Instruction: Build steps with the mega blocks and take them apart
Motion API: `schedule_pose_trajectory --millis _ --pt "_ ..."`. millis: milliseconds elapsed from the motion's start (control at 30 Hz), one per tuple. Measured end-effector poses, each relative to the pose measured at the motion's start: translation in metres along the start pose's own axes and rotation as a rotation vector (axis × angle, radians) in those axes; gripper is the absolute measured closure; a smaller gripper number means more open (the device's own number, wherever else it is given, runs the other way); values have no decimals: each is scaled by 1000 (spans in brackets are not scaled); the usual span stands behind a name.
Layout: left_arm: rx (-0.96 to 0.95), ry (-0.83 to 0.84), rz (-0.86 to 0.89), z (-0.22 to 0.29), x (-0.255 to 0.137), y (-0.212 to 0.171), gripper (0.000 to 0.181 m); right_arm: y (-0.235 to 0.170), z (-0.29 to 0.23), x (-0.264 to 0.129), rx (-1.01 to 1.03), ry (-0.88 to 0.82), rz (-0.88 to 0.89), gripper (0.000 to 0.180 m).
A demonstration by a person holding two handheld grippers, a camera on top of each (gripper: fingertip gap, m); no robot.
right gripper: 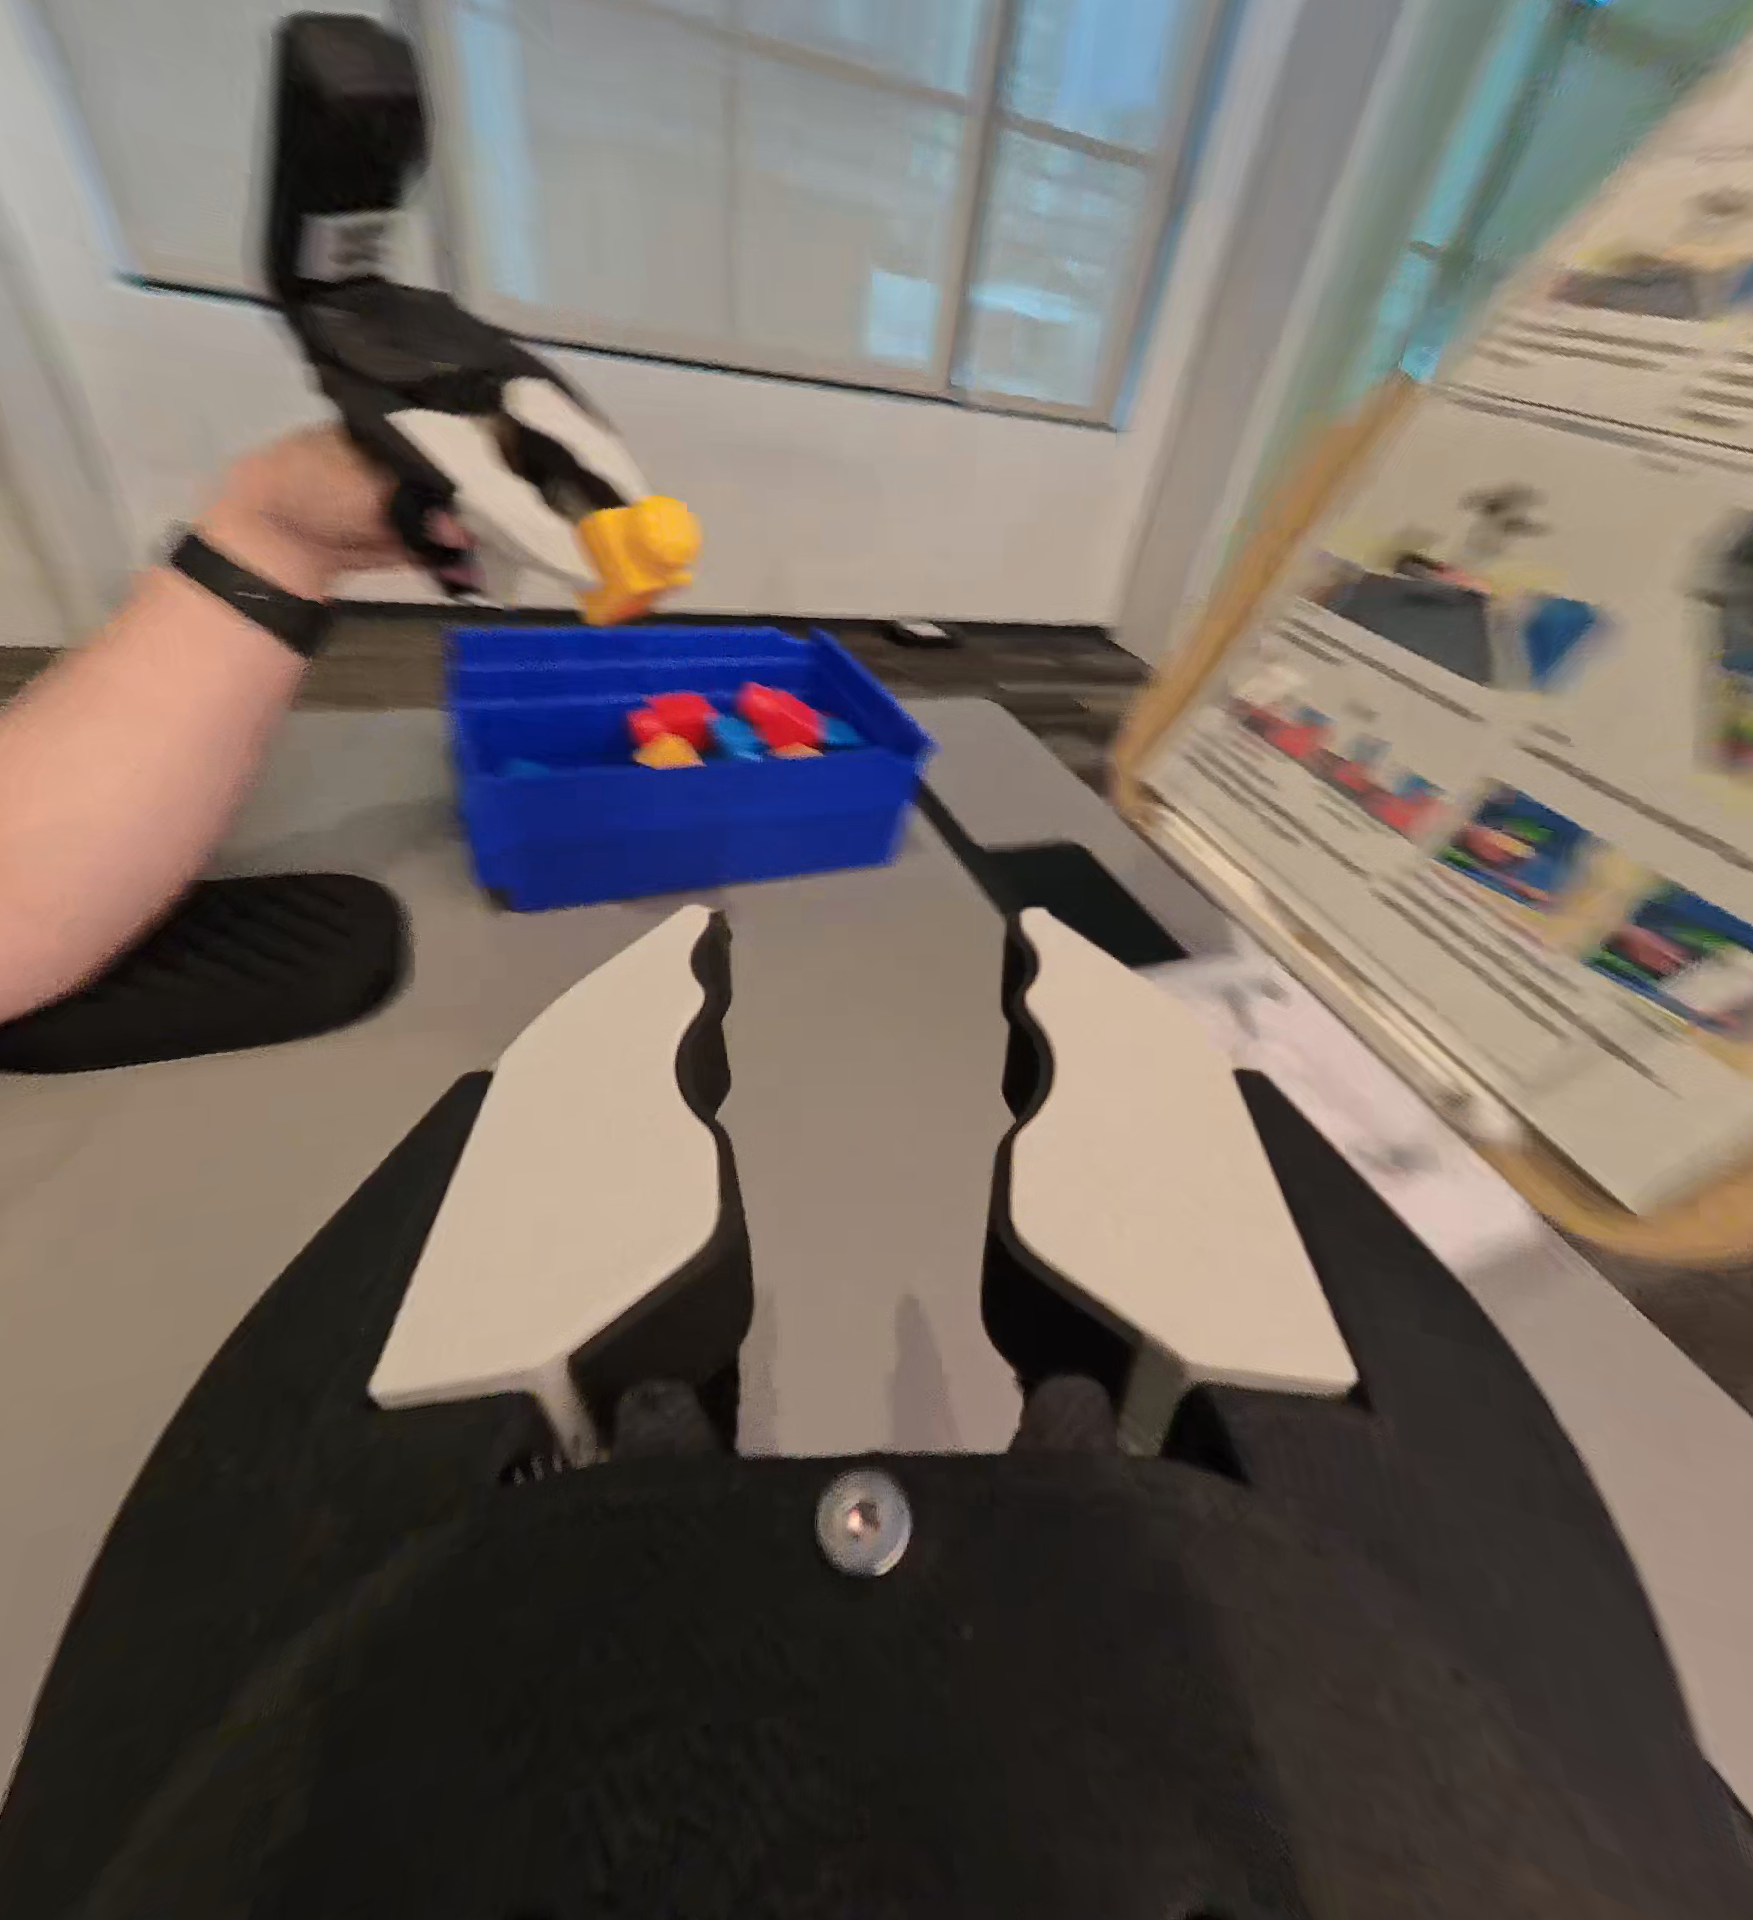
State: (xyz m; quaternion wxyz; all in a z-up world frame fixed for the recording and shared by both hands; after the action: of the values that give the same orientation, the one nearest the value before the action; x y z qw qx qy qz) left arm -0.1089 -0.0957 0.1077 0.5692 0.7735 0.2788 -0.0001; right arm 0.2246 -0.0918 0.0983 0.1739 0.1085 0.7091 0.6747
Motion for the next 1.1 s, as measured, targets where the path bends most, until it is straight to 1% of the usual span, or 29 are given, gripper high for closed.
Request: schedule_pose_trajectory --millis 67,100,167,233,300,400,467,500,533,600,633,667,700,733,767,800,867,900,933,1000,1033,1100 --pt "101 -190 131 31 28 31 144 -3 -29 17 -59 159 53 128" --pt "131 -249 168 43 44 41 144 -3 -42 22 -85 216 95 128" --pt "135 -338 221 61 70 54 144 0 -63 26 -75 306 204 128" --pt "105 -377 284 69 88 60 144 3 -73 27 -27 332 267 129" --pt "67 -451 303 76 99 60 145 3 -75 30 -15 307 267 129" --pt "58 -433 283 77 112 55 144 3 -73 31 10 280 259 130" --pt "29 -432 303 77 118 55 144 0 -68 35 51 257 201 130" --pt "11 -432 322 76 120 56 145 -3 -64 37 59 236 160 132" --pt "6 -438 338 76 121 55 145 -4 -62 37 65 241 143 144" --pt "-3 -442 323 76 122 50 144 -7 -58 37 104 278 117 146" --pt "-4 -428 272 72 121 47 140 -8 -54 38 111 268 90 145" --pt "-1 -400 195 66 117 42 131 -11 -48 39 103 231 62 145" --pt "2 -354 112 58 109 36 125 -15 -40 39 90 176 30 145" --pt "12 -268 3 45 97 26 129 -21 -29 40 89 116 -17 146" --pt "31 -138 -124 29 81 13 129 -29 -17 41 99 49 -75 146" --pt "39 -1 -243 13 60 -2 129 -38 -4 43 117 -26 -134 146" --pt "-9 273 -497 -18 8 -39 135 -63 21 46 172 -151 -264 145" --pt "-77 378 -620 -28 -19 -61 138 -77 32 48 199 -199 -333 145" --pt "-173 448 -723 -35 -44 -81 139 -91 42 50 225 -244 -405 145" --pt "-353 546 -854 -42 -83 -118 144 -118 57 53 253 -304 -528 145" --pt "-407 584 -892 -45 -96 -133 146 -129 63 55 270 -320 -567 145" --pt "-467 587 -899 -47 -108 -155 146 -146 70 56 298 -338 -613 145"
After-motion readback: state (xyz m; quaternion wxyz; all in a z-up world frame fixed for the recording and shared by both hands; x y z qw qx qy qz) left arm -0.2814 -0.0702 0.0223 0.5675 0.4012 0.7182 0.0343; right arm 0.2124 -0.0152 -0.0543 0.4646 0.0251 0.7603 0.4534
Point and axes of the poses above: each gripper's, where its closed fingertips meet, x out along the fingers, y out of its top, z = x × y across the jaws, the point moved 7 cm from there along -x, back along the fingers, and after that the axes turned 11 degrees about x, right-handed, at the moved point
